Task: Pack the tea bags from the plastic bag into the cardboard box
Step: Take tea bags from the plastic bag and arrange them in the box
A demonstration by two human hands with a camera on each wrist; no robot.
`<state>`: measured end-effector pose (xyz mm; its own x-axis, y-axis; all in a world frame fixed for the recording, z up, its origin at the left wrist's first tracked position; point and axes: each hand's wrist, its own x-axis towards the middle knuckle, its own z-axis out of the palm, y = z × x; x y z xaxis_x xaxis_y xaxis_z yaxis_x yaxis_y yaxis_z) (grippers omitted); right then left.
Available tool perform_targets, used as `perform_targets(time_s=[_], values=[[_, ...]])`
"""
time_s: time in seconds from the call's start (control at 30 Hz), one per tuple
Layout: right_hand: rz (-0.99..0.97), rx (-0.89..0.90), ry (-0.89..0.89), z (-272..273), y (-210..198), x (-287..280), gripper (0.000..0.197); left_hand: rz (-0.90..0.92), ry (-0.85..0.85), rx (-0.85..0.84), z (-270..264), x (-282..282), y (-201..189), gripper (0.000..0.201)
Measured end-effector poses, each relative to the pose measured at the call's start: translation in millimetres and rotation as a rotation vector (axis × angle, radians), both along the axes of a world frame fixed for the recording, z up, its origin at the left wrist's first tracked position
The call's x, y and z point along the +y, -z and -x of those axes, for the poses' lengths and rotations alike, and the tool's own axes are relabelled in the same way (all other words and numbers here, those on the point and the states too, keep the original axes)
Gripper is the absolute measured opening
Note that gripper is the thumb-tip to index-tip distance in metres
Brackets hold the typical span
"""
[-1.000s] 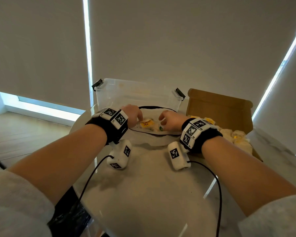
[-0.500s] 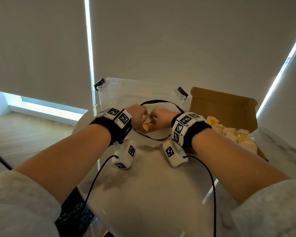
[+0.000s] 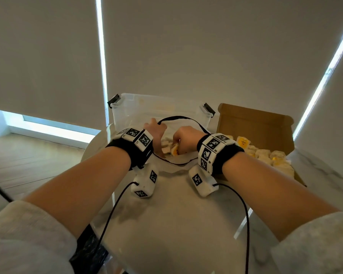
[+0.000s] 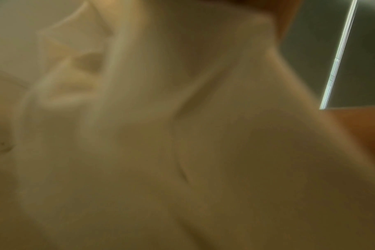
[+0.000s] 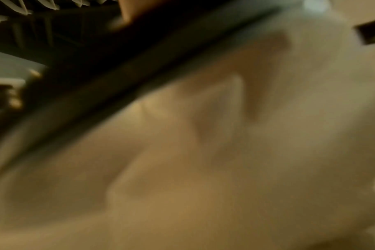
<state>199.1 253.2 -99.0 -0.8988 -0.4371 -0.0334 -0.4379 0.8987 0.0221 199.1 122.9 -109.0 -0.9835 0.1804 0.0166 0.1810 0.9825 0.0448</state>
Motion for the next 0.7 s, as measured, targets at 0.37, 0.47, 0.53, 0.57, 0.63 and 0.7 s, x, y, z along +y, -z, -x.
perform_targets(time_s=[0.37, 0.47, 0.53, 0.57, 0.63, 0.7], values=[[0.901, 0.022, 0.053, -29, -36, 27, 0.014, -0.112, -0.042, -0.024, 3, -11, 0, 0.078], [1.103, -0.014, 0.063, -43, -40, 41, 0.015, -0.300, 0.013, 0.017, 2, -19, -4, 0.045], [1.221, -0.044, 0.078, -52, -38, 50, 0.017, -0.533, 0.079, 0.156, -4, -19, -9, 0.042], [1.280, -0.058, 0.089, -56, -36, 54, 0.017, -0.684, 0.114, 0.262, -11, -17, -14, 0.043], [1.393, -0.080, 0.099, -67, -34, 60, 0.017, -0.990, 0.207, 0.438, -27, -8, -26, 0.041], [1.499, -0.095, 0.118, -76, -30, 64, 0.017, -1.196, 0.321, 0.447, -42, 9, -37, 0.031]])
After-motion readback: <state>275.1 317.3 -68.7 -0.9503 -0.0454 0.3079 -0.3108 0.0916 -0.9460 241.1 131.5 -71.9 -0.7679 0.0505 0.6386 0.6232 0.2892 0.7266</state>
